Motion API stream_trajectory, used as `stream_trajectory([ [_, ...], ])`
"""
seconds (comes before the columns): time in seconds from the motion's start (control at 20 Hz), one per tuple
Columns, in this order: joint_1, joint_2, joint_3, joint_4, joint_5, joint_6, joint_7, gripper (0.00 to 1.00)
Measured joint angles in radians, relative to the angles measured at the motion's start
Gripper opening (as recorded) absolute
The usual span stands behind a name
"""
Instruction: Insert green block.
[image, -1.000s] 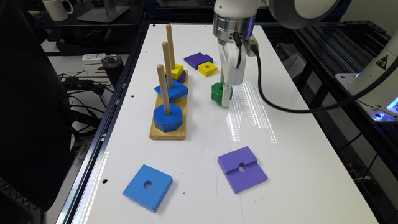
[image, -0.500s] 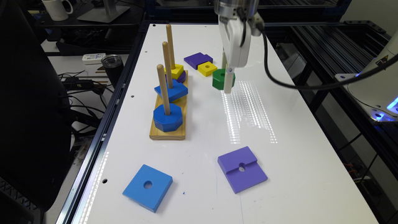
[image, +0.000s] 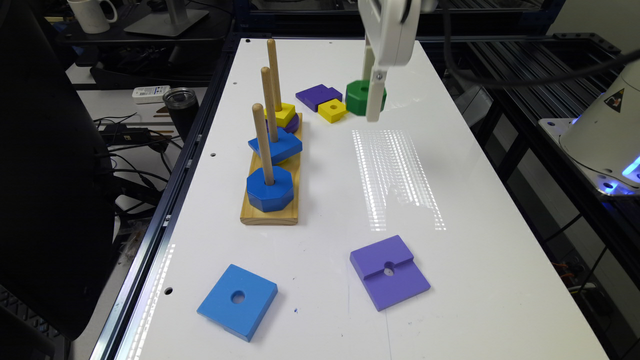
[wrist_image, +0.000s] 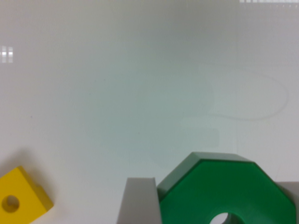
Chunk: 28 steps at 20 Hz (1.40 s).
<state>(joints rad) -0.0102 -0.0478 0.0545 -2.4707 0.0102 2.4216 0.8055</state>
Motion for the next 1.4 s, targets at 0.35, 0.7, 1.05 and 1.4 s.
stream_trajectory([
  [0.35,0.0,-0.079,0.0,0.009,0.0008,-0.075,0.0,0.0],
  [0.7,0.0,-0.119,0.0,0.042,0.0012,-0.146,0.0,0.0],
  [1.05,-0.001,-0.135,-0.001,0.065,0.0014,-0.185,0.0,0.0],
  [1.4,-0.001,-0.143,-0.001,0.071,0.0017,-0.196,0.0,0.0],
])
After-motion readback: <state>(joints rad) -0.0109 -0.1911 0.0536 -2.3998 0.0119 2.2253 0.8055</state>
